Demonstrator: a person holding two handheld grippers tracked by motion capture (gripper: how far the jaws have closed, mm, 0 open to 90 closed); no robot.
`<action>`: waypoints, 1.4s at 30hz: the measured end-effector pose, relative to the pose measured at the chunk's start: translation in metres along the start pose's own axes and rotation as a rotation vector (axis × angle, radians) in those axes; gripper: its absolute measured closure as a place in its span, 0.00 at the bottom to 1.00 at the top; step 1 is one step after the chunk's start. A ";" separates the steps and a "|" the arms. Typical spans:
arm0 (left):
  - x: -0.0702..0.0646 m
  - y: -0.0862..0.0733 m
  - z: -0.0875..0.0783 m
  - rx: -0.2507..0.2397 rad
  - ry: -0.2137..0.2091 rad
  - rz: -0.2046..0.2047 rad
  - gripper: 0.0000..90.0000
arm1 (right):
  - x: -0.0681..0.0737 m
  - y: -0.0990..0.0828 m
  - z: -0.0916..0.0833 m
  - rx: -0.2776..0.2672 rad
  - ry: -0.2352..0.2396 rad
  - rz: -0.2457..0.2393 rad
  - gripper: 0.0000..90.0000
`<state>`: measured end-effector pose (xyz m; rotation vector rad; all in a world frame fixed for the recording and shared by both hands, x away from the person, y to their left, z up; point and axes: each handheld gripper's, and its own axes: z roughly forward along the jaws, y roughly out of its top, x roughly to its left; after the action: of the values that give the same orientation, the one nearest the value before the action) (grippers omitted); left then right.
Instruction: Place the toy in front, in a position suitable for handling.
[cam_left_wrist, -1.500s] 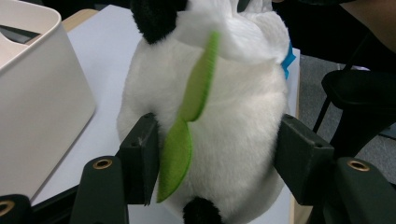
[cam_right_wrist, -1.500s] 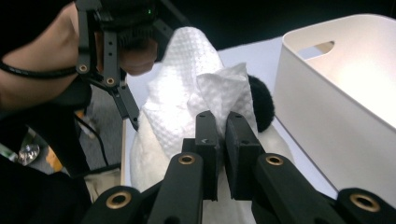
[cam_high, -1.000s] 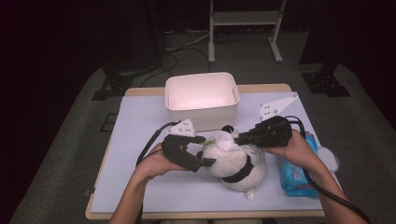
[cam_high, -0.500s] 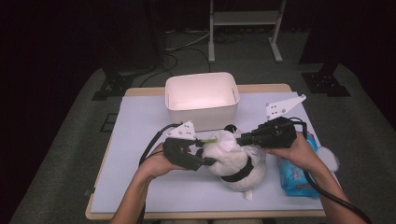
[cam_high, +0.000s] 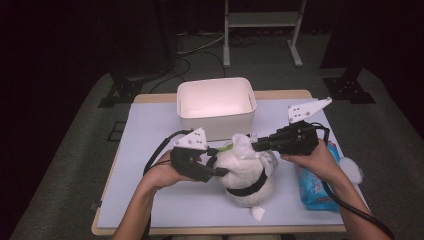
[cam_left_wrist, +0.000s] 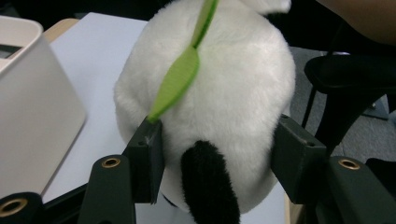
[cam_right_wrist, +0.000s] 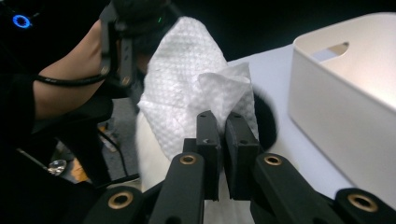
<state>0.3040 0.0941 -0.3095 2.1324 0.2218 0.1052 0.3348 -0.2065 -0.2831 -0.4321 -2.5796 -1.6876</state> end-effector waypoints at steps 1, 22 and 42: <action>0.000 0.001 0.001 0.001 -0.003 0.011 0.46 | 0.000 0.003 0.001 0.001 -0.004 -0.007 0.94; 0.000 0.001 0.005 -0.007 -0.017 0.012 0.46 | -0.017 -0.028 -0.013 0.026 -0.067 0.073 0.94; 0.001 0.003 -0.002 -0.007 0.010 0.013 0.47 | -0.001 0.004 -0.001 0.035 -0.017 -0.010 0.93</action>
<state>0.3053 0.0944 -0.3063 2.1270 0.2132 0.1236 0.3366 -0.2061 -0.2797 -0.4342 -2.6230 -1.6470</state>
